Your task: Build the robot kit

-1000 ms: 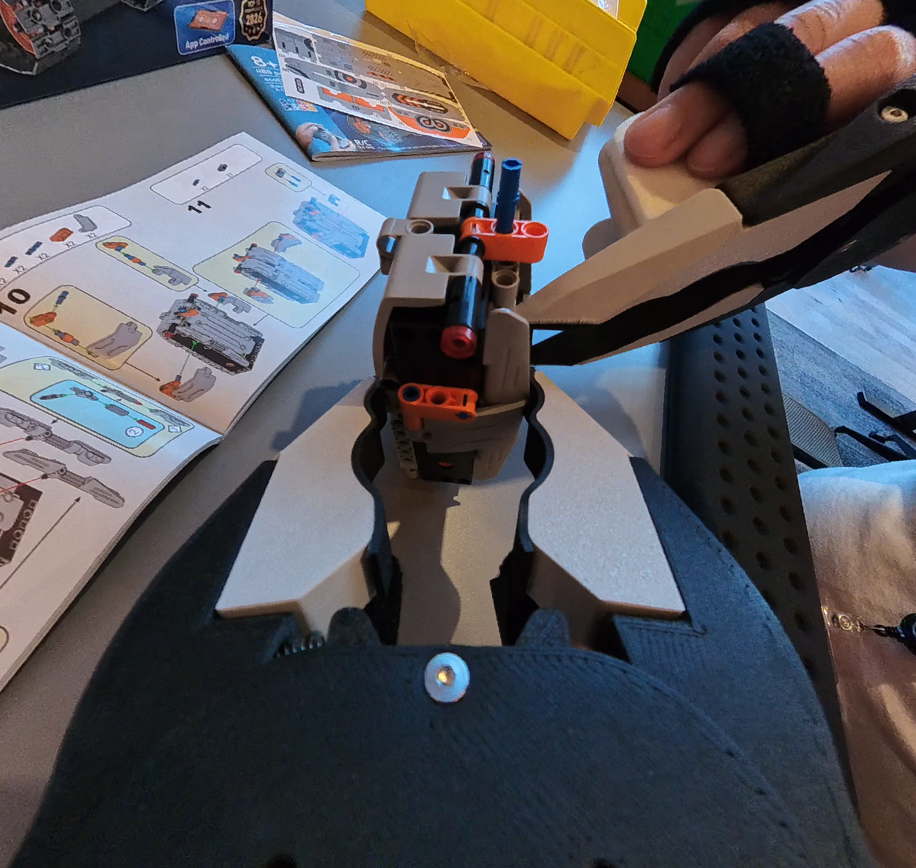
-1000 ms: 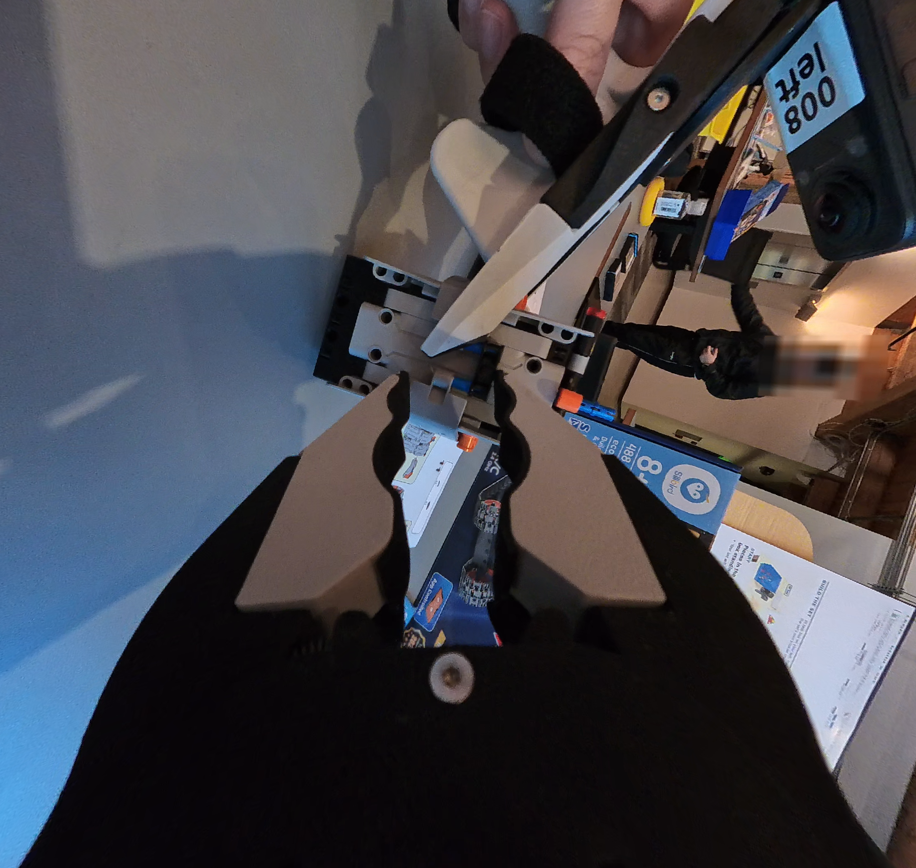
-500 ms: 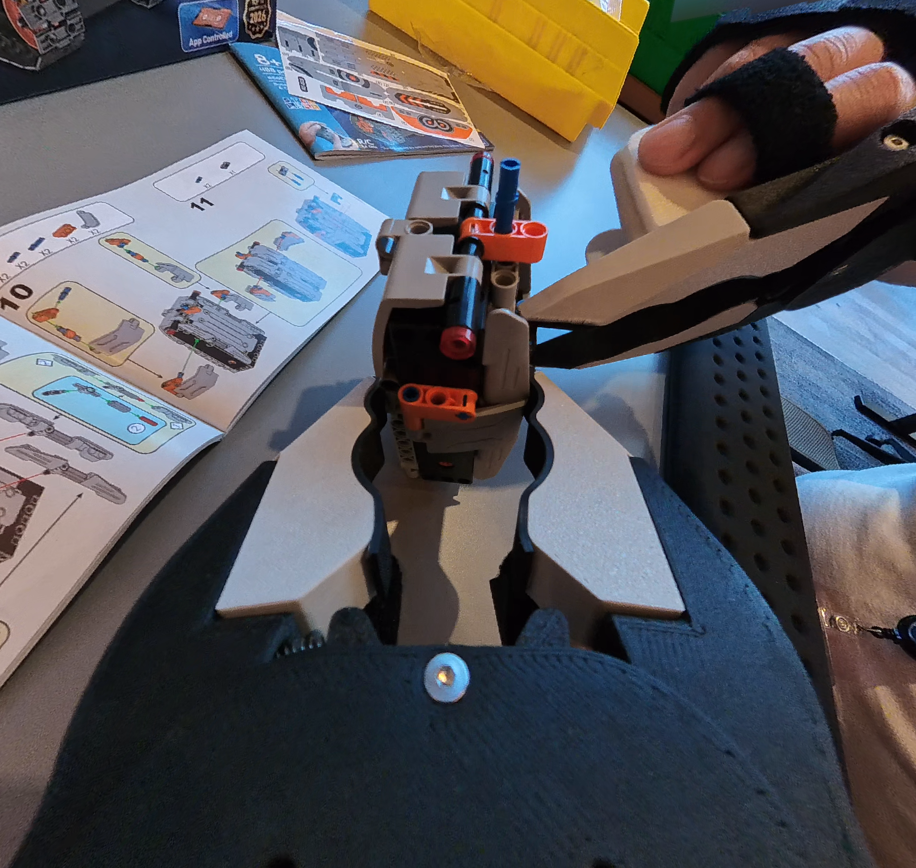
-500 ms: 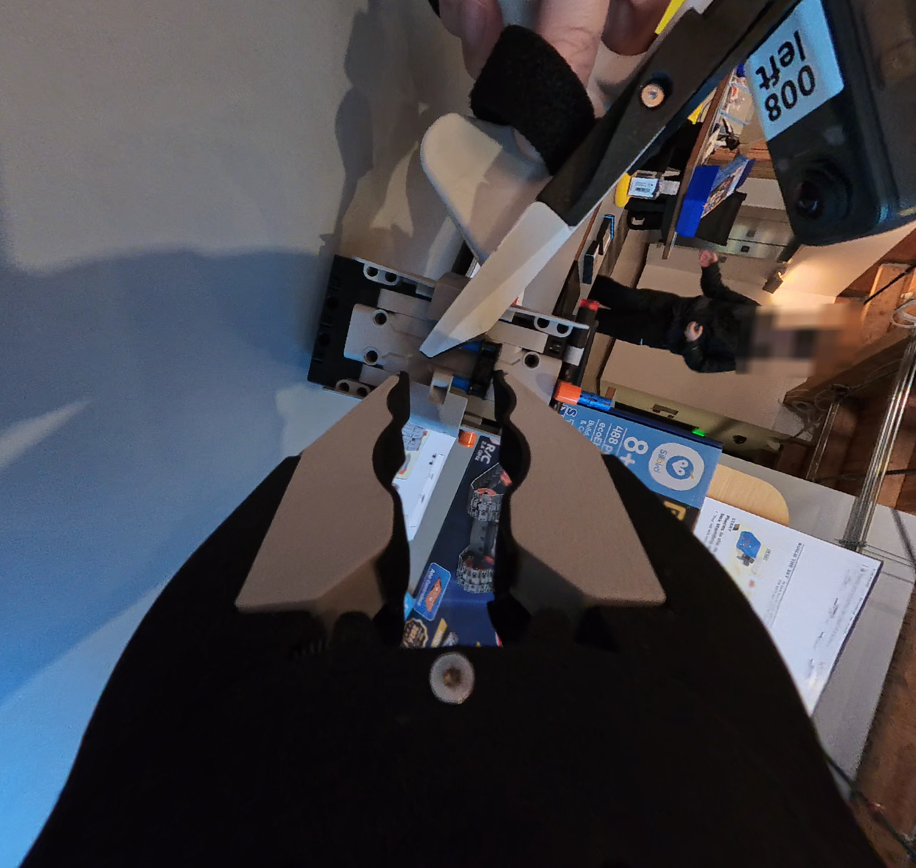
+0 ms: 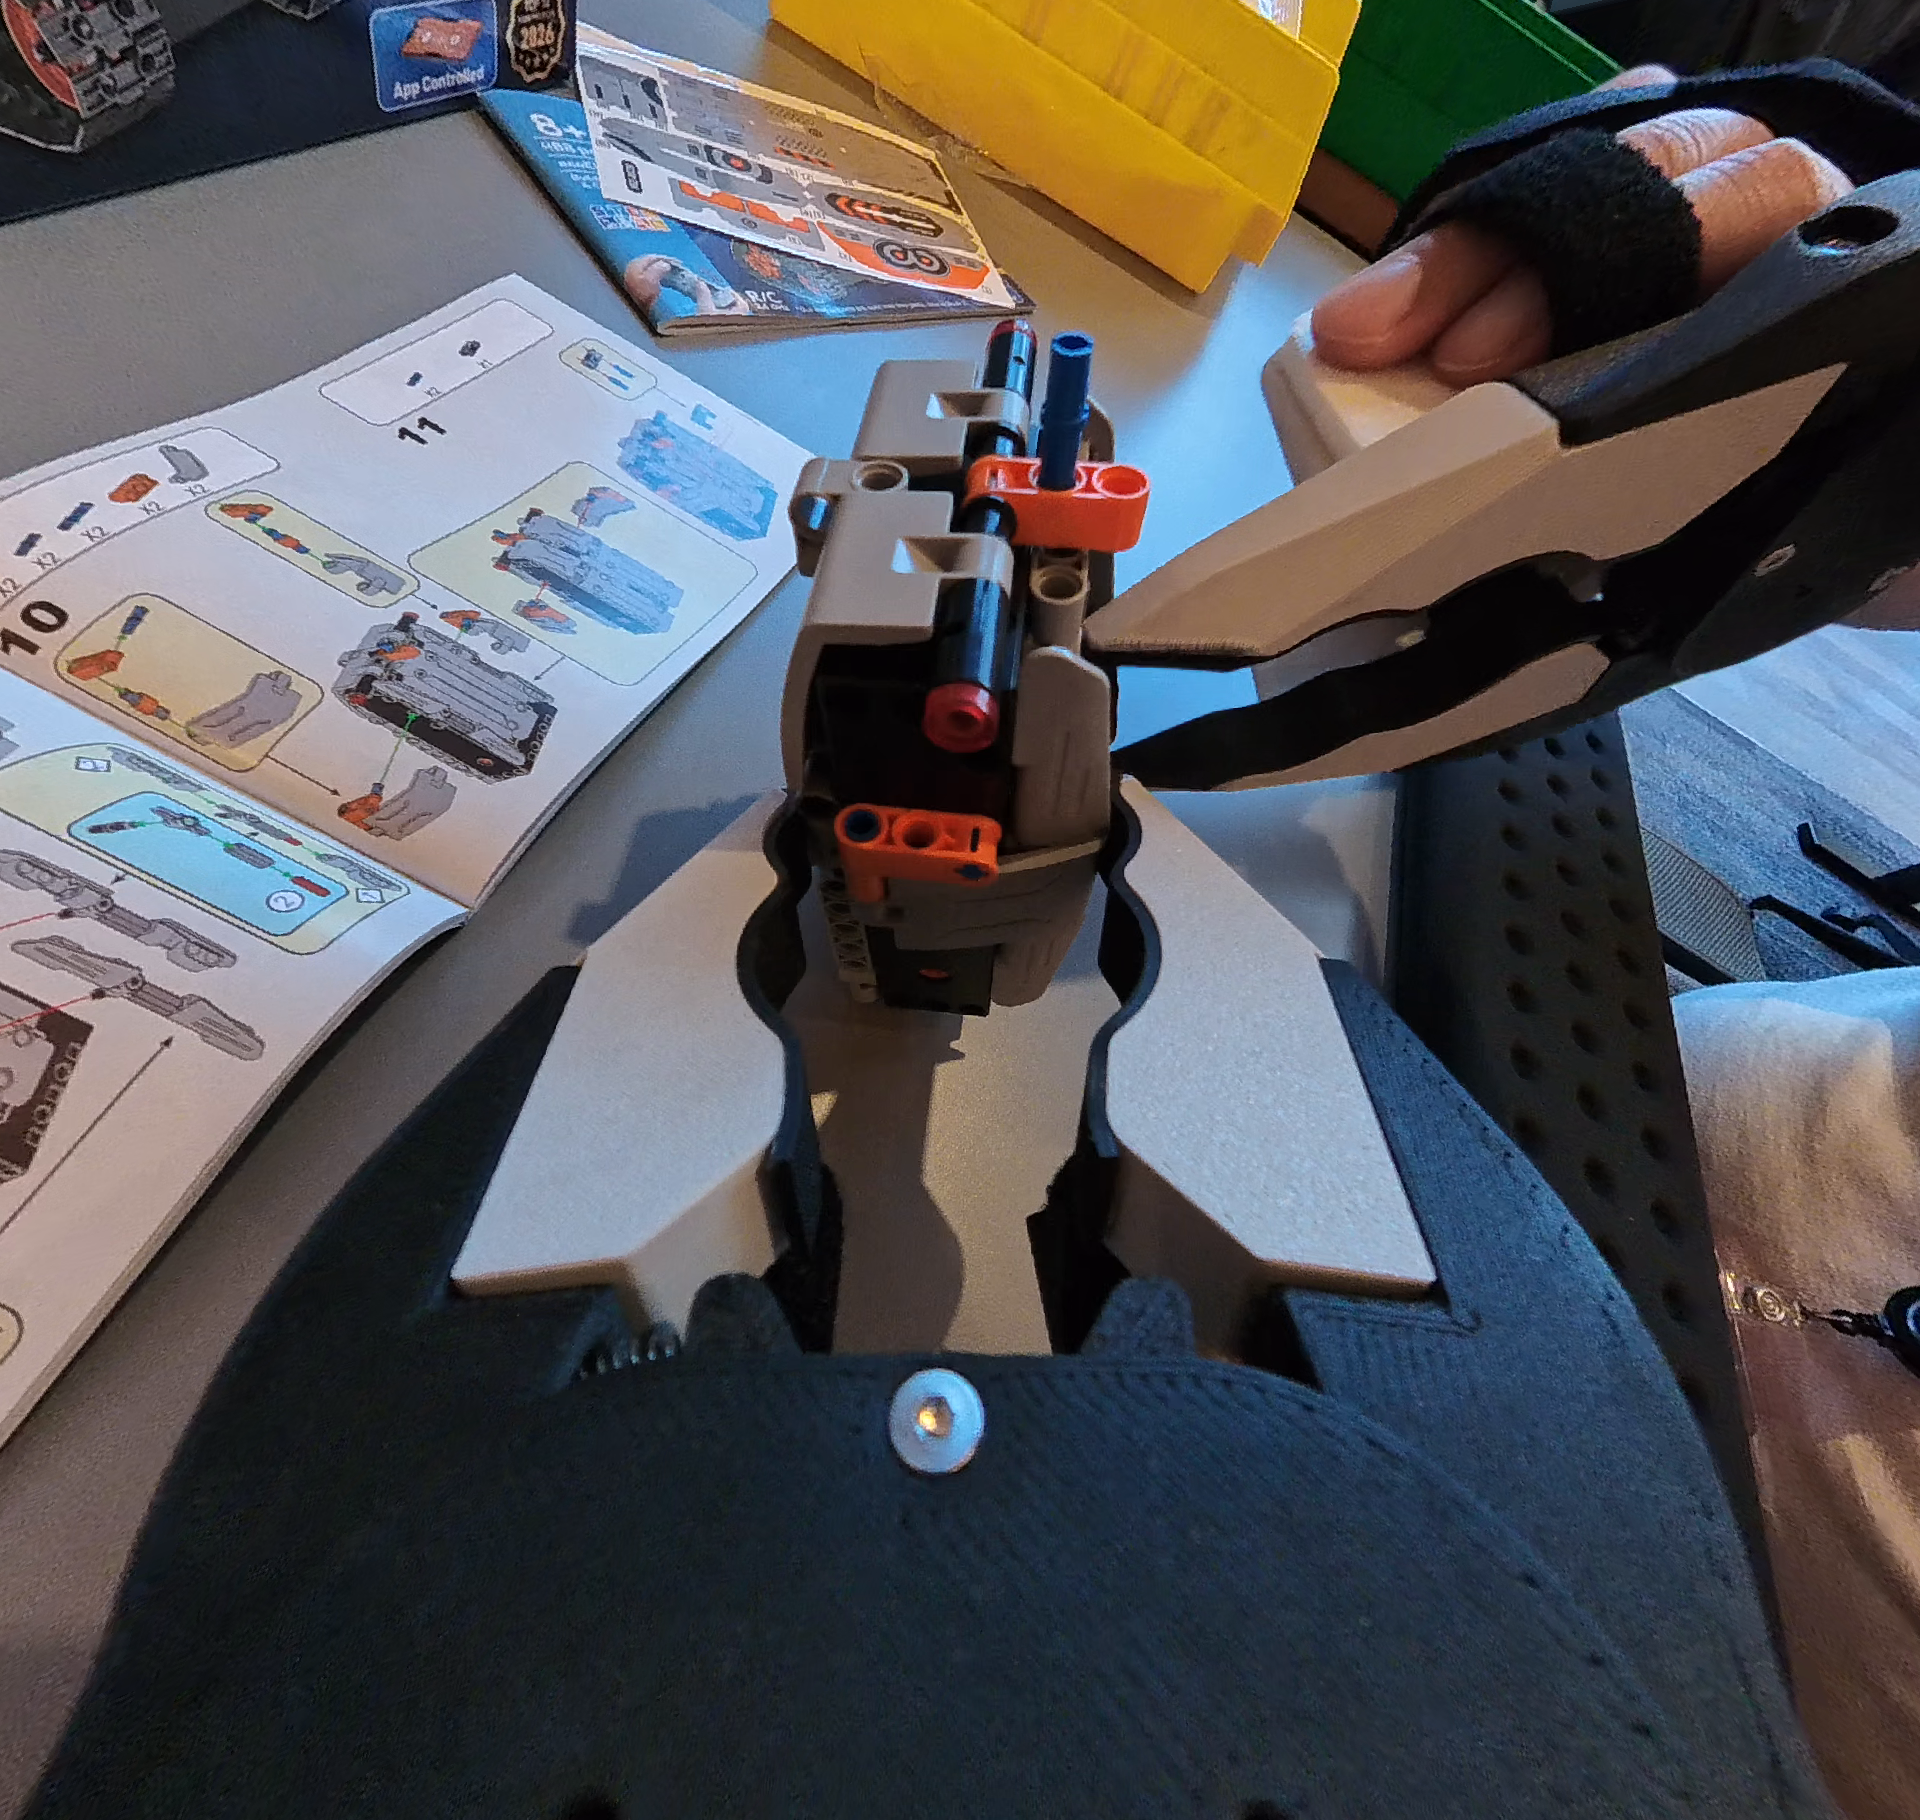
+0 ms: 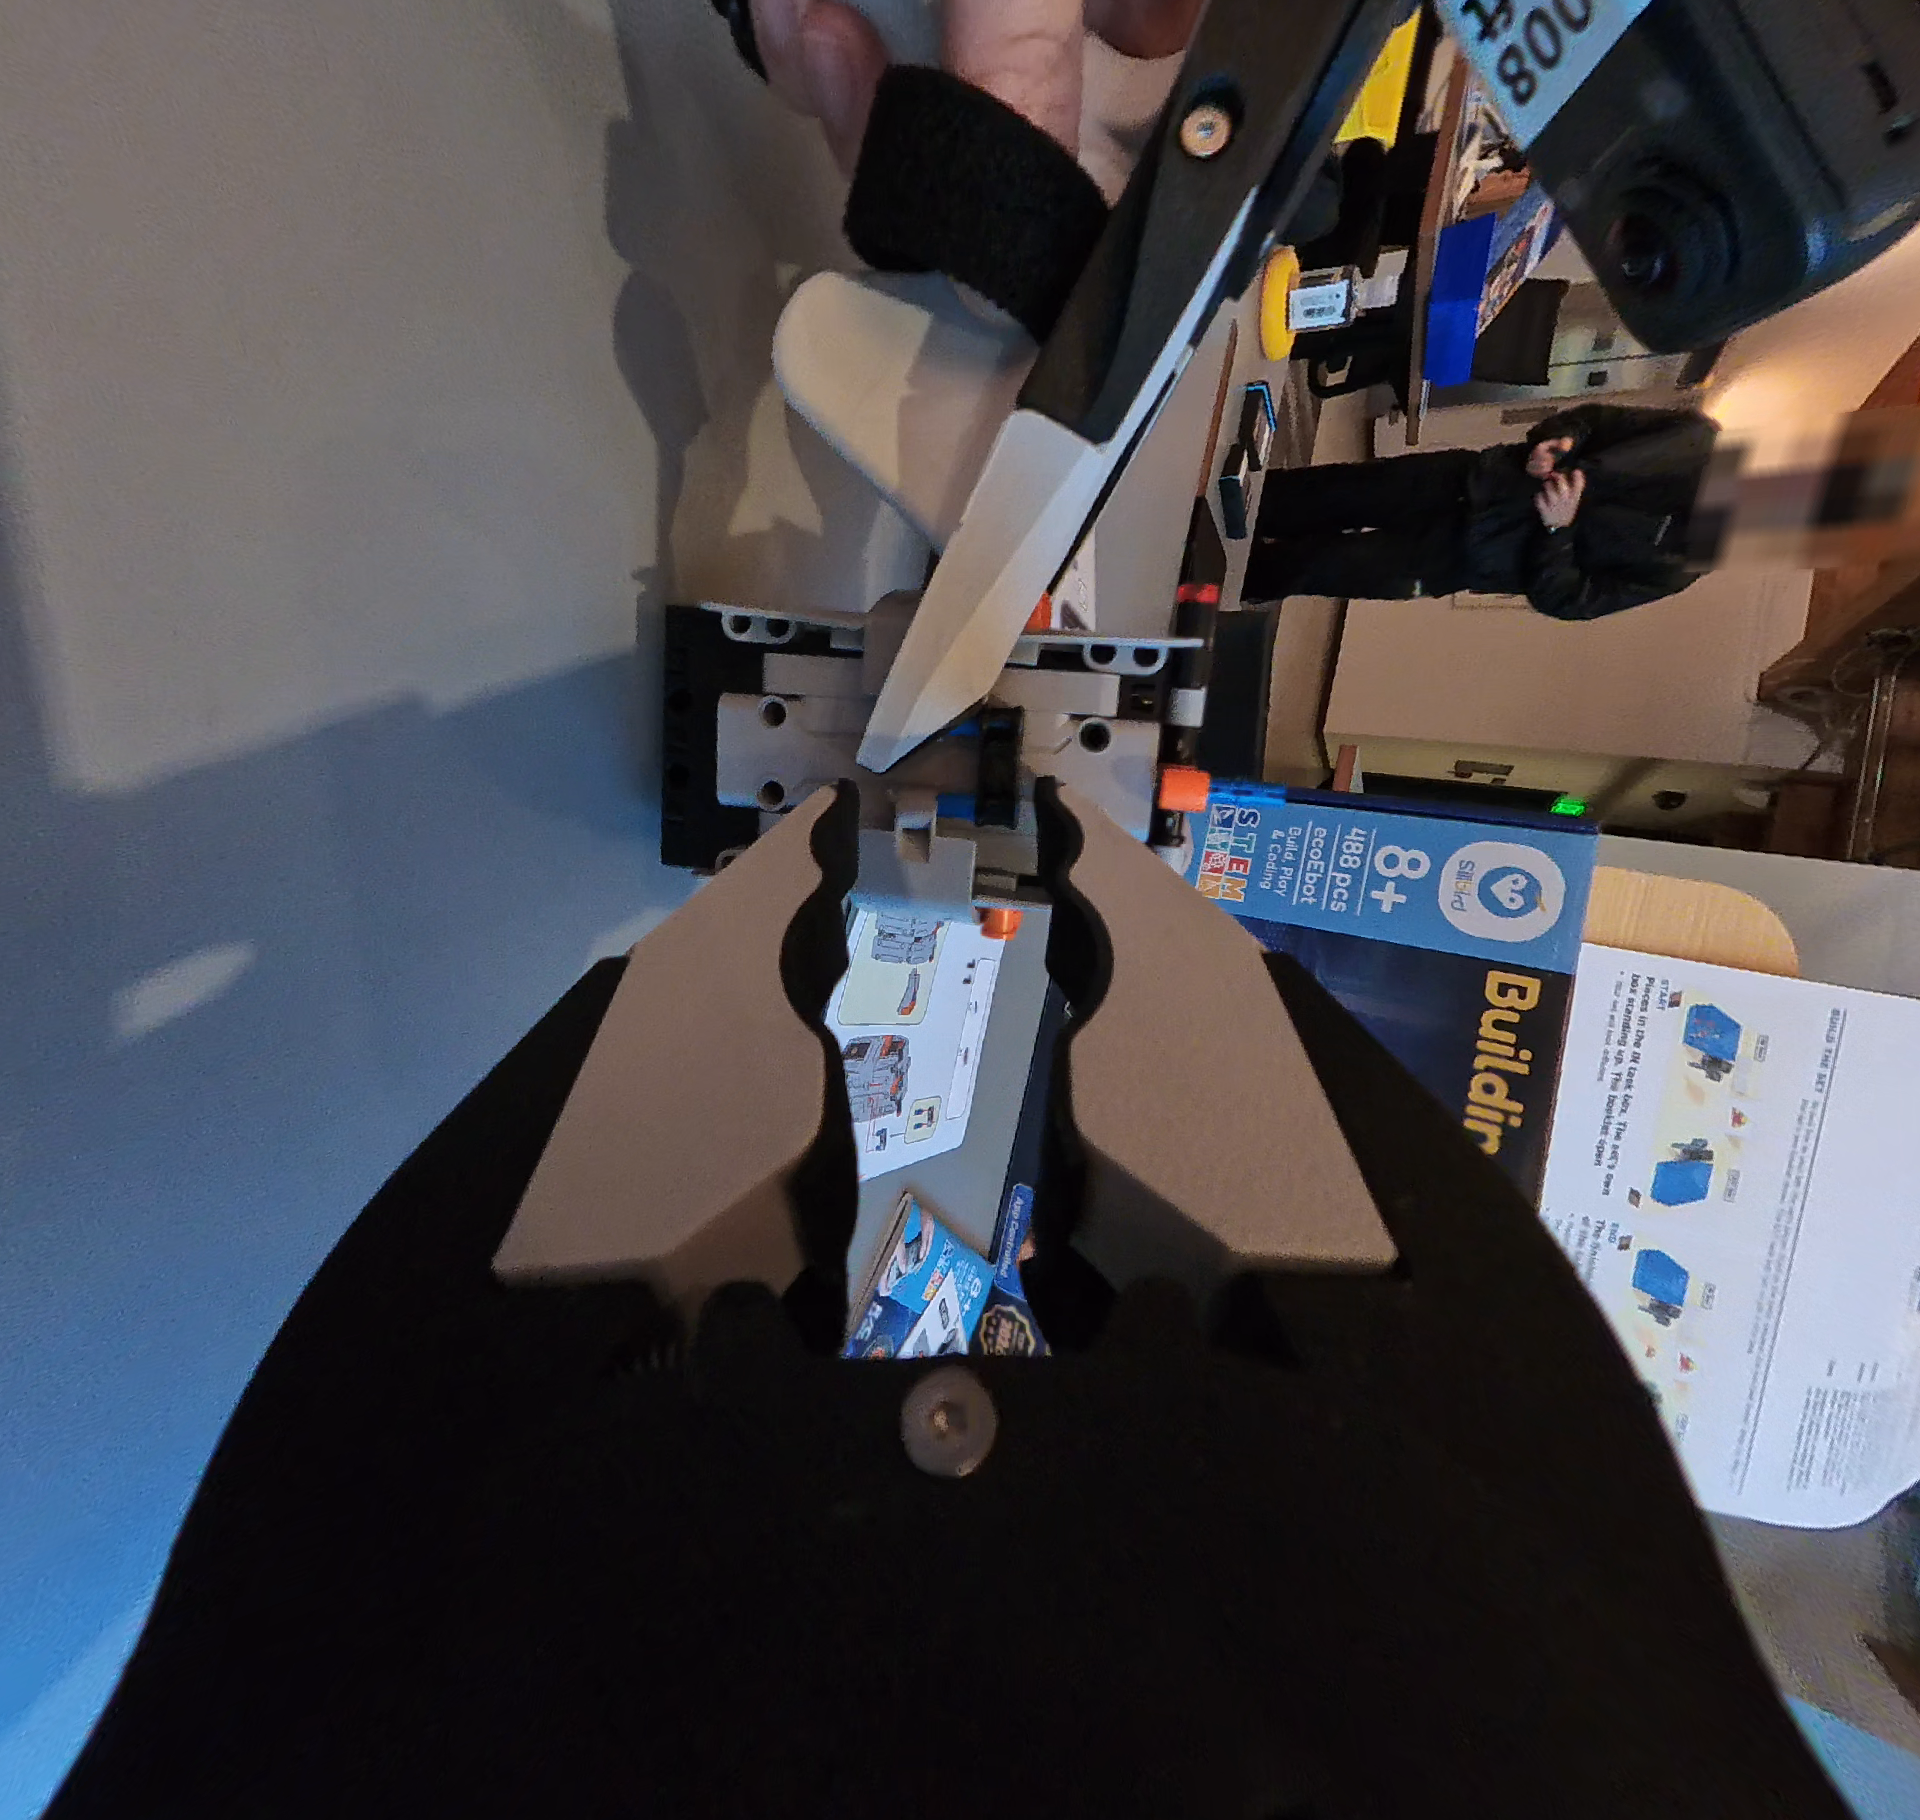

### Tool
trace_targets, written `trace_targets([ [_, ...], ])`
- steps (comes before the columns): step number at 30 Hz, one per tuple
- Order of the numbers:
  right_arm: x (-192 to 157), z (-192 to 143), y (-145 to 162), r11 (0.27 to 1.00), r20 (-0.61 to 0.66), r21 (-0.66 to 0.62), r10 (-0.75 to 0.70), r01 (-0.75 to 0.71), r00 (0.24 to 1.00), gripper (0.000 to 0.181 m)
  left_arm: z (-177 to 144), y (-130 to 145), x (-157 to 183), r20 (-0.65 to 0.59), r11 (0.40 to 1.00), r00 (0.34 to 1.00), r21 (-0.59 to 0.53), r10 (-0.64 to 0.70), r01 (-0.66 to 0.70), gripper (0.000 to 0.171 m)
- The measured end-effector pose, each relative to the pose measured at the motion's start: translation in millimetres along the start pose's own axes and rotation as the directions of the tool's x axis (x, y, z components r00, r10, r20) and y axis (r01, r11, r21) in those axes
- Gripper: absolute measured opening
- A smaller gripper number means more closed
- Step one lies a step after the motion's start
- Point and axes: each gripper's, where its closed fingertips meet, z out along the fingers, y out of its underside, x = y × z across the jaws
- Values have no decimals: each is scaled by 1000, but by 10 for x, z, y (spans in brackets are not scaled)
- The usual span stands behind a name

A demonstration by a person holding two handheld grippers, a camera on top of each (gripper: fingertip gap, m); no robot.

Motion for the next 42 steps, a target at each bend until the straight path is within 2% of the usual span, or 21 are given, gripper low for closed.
trace_targets([
  [12, 30, 36, -12, 992, -67, -42, -122, 119, 990, 34, 1, 1, 2, 1, 1000, 1000, -1, 1, -1, 55],
  [19, 19, 40, 11, 984, -59, -50, -176, 173, 983, 25, -1, 1, -1, 2, 1000, 1000, -1, -2, 2, 55],
  [38, 17, 14, 28, 983, -46, -101, -161, 156, 986, 24, -3, 3, 0, -1, 1000, 1000, -1, -3, 3, 55],
  [42, 61, -33, 14, 989, -74, -76, -133, 127, 988, 32, -6, 3, 0, -6, 1000, 1000, 1, -9, 9, 55],
])
